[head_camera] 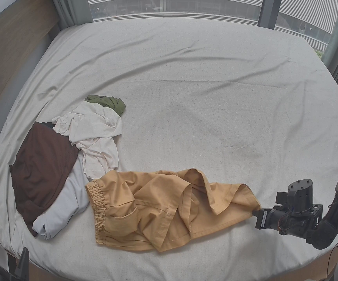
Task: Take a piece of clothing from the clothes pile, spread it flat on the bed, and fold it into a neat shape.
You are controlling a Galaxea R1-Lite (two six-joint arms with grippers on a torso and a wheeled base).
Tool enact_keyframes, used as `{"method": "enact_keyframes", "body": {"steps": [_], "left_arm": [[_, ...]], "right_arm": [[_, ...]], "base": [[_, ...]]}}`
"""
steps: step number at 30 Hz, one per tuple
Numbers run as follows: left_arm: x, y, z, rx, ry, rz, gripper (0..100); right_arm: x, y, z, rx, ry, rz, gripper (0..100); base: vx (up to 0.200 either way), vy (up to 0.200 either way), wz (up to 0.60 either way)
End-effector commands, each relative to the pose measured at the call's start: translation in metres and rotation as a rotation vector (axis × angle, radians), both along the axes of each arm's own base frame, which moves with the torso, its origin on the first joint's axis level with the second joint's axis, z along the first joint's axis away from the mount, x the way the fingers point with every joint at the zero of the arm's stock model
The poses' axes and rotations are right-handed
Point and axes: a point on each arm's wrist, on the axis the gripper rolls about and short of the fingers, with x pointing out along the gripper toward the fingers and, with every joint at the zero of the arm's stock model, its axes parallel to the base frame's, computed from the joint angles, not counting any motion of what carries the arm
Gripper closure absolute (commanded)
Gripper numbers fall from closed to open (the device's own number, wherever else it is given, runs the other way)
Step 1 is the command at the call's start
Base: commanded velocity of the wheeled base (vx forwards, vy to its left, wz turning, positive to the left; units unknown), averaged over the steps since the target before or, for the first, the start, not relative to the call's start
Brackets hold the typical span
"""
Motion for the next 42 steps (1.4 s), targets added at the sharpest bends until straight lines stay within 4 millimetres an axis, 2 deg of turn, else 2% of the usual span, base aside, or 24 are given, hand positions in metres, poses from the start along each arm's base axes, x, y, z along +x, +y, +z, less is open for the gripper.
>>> {"method": "enact_keyframes", "body": {"steps": [1, 7, 25, 26, 32, 37, 38, 42], "left_arm": [[0.000, 0.000, -0.005, 0.000, 0.001, 0.000, 0], [0.000, 0.000, -0.005, 0.001, 0.002, -0.001, 0], [0.000, 0.000, -0.005, 0.001, 0.001, -0.004, 0], [0.000, 0.000, -0.005, 0.001, 0.001, -0.004, 0], [0.000, 0.000, -0.005, 0.006, 0.001, -0.004, 0], [0.000, 0.000, -0.005, 0.012, 0.002, -0.020, 0], [0.000, -0.001, -0.005, 0.018, 0.002, -0.026, 0], [0.000, -0.001, -0.005, 0.023, 0.002, -0.030, 0]], "right_arm": [[-0.005, -0.008, 0.001, -0.004, 0.012, -0.017, 100], [-0.011, -0.018, 0.000, -0.010, 0.033, -0.029, 100], [-0.024, -0.019, -0.006, -0.002, 0.073, 0.009, 100], [-0.024, -0.019, -0.005, 0.005, 0.065, 0.008, 0], [-0.026, -0.019, -0.003, 0.023, 0.009, 0.012, 0], [-0.027, -0.011, 0.013, 0.084, -0.140, 0.053, 0], [-0.026, -0.008, 0.022, 0.112, -0.209, 0.065, 0], [-0.026, -0.001, 0.030, 0.147, -0.266, 0.108, 0]], "base": [[0.000, 0.000, 0.00], [0.000, 0.000, 0.00], [0.000, 0.000, 0.00], [0.000, 0.000, 0.00], [0.000, 0.000, 0.00], [0.000, 0.000, 0.00], [0.000, 0.000, 0.00], [0.000, 0.000, 0.00]]}}
